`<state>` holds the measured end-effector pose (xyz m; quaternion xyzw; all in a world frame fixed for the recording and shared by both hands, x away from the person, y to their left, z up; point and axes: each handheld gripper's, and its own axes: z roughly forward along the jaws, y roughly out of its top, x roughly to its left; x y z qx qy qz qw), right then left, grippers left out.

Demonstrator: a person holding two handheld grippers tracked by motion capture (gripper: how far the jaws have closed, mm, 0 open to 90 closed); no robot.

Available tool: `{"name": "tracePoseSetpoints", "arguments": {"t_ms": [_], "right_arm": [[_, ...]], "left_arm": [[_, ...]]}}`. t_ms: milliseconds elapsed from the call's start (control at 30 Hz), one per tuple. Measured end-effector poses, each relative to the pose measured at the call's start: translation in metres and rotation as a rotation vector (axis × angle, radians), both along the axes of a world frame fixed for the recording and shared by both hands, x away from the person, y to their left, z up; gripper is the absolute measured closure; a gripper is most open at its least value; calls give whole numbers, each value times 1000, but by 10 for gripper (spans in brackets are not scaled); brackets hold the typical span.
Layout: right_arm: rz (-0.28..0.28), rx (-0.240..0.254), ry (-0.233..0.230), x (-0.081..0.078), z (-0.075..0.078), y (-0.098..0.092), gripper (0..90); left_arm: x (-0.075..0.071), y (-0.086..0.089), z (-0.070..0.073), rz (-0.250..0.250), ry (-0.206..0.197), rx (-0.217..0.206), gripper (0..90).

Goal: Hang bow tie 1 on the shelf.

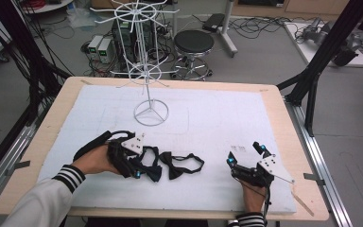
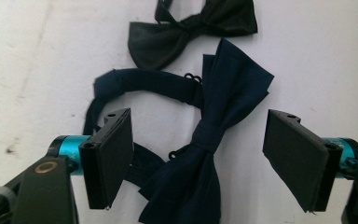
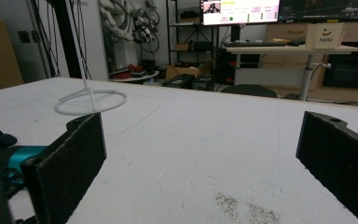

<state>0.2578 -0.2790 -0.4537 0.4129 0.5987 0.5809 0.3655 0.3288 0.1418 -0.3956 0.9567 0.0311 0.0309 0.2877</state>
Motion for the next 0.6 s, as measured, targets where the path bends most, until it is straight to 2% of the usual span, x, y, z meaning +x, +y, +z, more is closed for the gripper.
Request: {"name": "tracePoseSetpoints", "arguments": {"t_ms": [100,200,600], "right_arm": [[1,-5,-3,0,0,0,7],[0,0,0,0,0,0,6],[2,-3,-3,0,0,0,6]], "left_arm": [[1,-3,-4,-12,17,40,258],[0,-8,-8,-25,13,62,273],[3,-13,-14,-29,17,107,379]]}}
